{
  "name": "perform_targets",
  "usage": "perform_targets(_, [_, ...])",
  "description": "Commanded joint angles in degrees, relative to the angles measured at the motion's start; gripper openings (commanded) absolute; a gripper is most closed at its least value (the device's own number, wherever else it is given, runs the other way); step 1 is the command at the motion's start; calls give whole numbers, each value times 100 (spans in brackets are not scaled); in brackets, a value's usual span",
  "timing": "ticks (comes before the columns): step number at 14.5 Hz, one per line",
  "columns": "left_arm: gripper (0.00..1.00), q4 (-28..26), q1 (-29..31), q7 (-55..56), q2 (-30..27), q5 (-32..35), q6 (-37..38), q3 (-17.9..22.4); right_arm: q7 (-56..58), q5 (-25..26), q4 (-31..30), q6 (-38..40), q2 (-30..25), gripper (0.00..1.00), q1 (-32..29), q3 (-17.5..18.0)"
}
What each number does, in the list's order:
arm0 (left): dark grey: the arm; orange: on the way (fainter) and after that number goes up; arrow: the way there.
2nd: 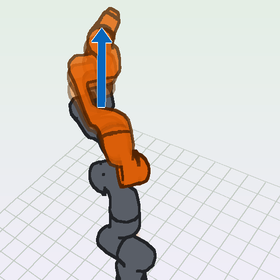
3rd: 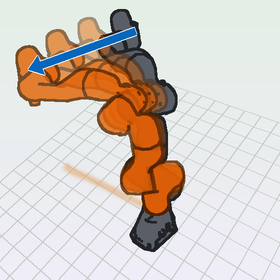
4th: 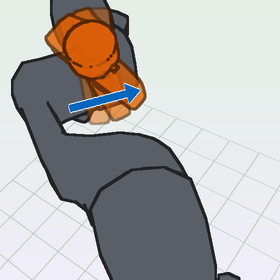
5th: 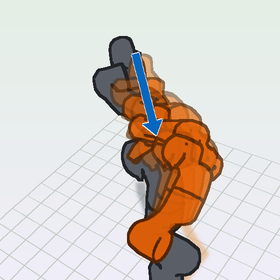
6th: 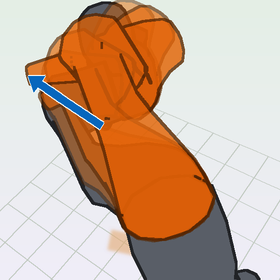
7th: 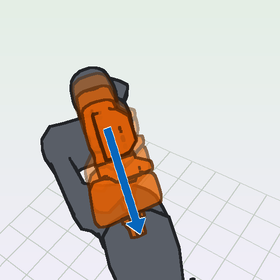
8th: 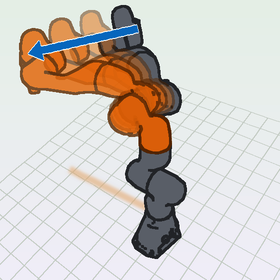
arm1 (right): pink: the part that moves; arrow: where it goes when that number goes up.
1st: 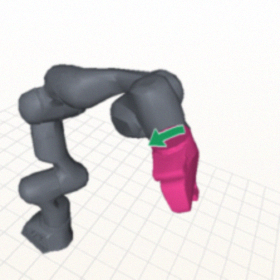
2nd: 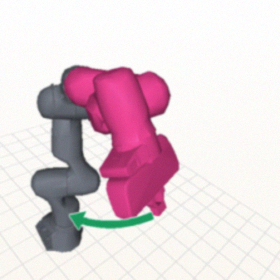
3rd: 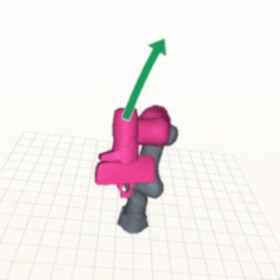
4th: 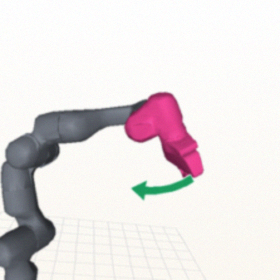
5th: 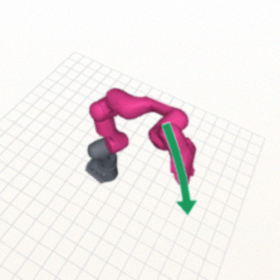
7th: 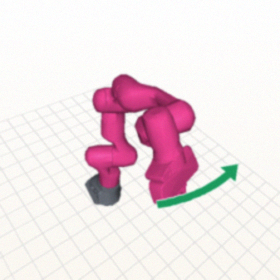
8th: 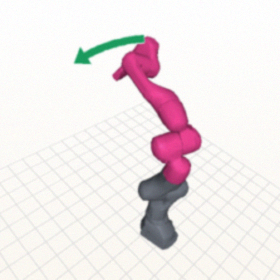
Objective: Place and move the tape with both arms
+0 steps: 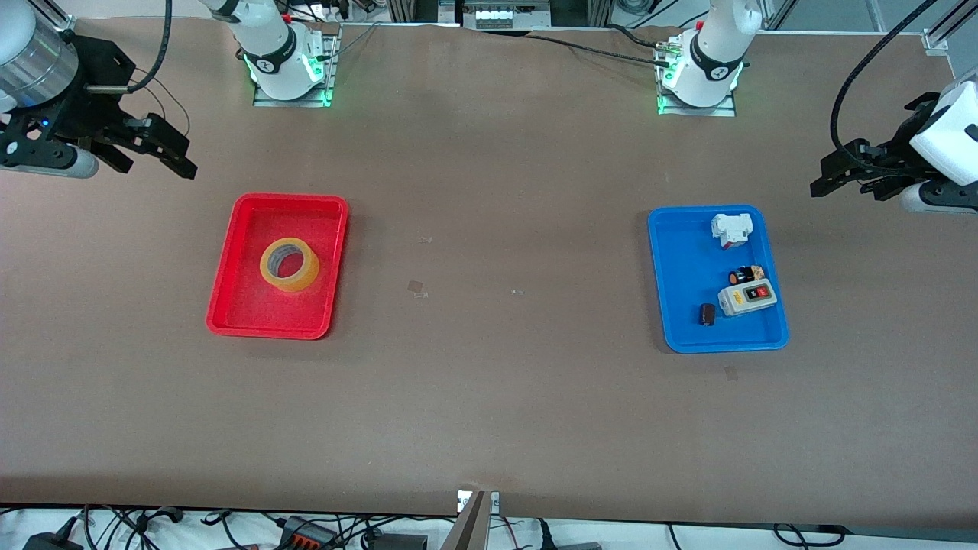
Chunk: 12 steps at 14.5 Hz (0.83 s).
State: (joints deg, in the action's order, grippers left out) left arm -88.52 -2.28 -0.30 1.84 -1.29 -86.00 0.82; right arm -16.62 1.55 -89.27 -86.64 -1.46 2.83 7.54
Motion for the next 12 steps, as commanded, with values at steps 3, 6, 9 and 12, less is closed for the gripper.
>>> perform_targets(3, [100, 204, 9, -32, 89, -21, 92, 24, 62, 12, -3, 16, 31, 99, -63, -7])
perform_targets(6, [100, 204, 9, -41, 89, -21, 92, 24, 123, -24, -20, 51, 31, 99, -63, -7])
perform_targets(9, [100, 204, 9, -23, 141, -21, 101, 32, 544, -41, -20, 51, 31, 99, -72, -15])
perform_targets(12, [100, 204, 17, -32, 141, -12, 101, 41, 545, -41, -12, 7, 40, 99, -89, -33])
